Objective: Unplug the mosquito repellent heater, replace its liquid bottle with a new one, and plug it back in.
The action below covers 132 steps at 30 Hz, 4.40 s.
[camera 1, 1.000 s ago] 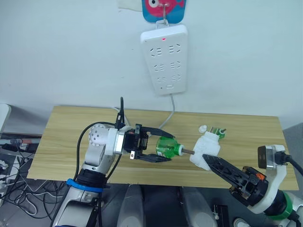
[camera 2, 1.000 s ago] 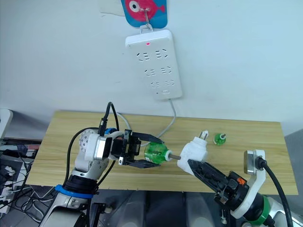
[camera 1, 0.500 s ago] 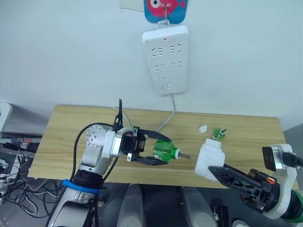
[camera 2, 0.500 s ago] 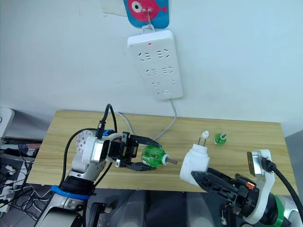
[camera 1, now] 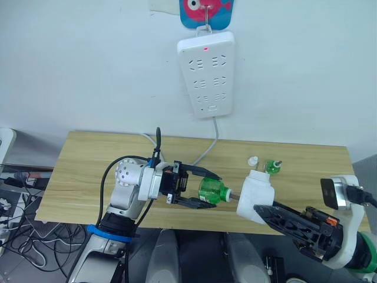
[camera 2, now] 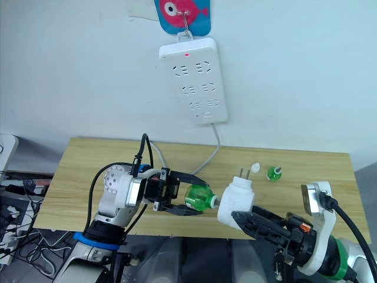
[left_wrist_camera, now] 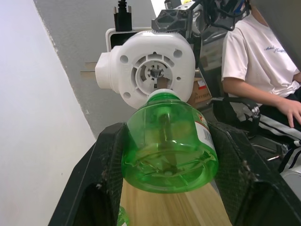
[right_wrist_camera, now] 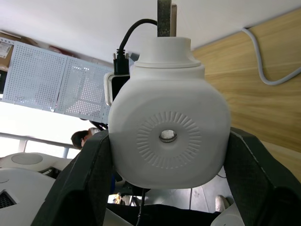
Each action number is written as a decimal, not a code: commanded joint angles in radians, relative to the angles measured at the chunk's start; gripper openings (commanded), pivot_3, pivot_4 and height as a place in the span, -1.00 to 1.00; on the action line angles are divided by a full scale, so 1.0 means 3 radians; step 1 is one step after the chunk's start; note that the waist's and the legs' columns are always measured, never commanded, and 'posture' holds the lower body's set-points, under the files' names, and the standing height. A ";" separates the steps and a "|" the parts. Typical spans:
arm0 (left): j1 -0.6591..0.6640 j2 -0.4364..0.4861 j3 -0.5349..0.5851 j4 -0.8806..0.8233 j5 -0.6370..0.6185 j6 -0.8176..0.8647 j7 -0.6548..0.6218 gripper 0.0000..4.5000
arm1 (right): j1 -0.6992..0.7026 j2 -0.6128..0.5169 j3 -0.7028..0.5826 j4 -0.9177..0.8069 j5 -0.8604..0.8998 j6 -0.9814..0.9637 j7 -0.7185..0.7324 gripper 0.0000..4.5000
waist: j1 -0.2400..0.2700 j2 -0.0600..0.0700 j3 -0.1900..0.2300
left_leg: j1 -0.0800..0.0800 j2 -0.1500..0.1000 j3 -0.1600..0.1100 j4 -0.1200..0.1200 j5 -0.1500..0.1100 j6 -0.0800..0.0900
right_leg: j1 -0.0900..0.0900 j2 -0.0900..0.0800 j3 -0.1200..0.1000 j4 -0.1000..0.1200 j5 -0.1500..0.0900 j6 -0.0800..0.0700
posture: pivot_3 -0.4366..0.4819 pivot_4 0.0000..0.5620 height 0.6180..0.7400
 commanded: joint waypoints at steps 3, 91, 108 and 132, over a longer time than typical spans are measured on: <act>-0.0034 -0.0053 -0.0051 0.0001 0.0046 -0.0045 -0.0011 0.00 | -0.0094 -0.0024 0.0095 -0.0092 0.0083 -0.0044 -0.0065 0.32 | 0.0000 0.0000 0.0000 | 0.0000 0.0000 0.0000 0.0001 0.0000 0.0000 | 0.0001 0.0000 0.0000 0.0000 0.0000 -0.0001 | 0.03 0.27 1.00; -0.0371 -0.0236 -0.0093 0.0264 0.0211 -0.0197 0.0007 0.00 | -0.0795 -0.0011 0.0140 0.0302 0.0083 0.0529 -0.0224 0.32 | -0.0001 0.0000 -0.0001 | -0.0003 -0.0002 -0.0009 0.0029 -0.0002 0.0004 | 0.0009 0.0000 -0.0006 0.0011 0.0003 -0.0004 | 0.02 0.26 1.00; -0.0451 -0.0286 -0.0032 0.0405 0.0284 -0.0370 0.0031 0.00 | -0.0593 -0.0078 -0.0115 0.0403 0.0083 0.0598 -0.0023 0.32 | -0.0001 0.0000 -0.0001 | -0.0003 -0.0002 -0.0010 0.0031 -0.0002 0.0005 | 0.0011 0.0000 -0.0008 0.0012 0.0003 -0.0004 | 0.01 0.28 1.00; -0.0407 -0.0279 -0.0248 0.0415 0.0430 -0.0886 0.0007 0.00 | -0.0988 0.0010 0.0077 0.0433 0.0083 0.0513 -0.0120 0.32 | -0.0003 0.0000 -0.0001 | -0.0002 -0.0002 -0.0012 0.0034 -0.0003 0.0006 | 0.0012 0.0000 -0.0009 0.0012 0.0003 -0.0004 | 0.01 0.24 1.00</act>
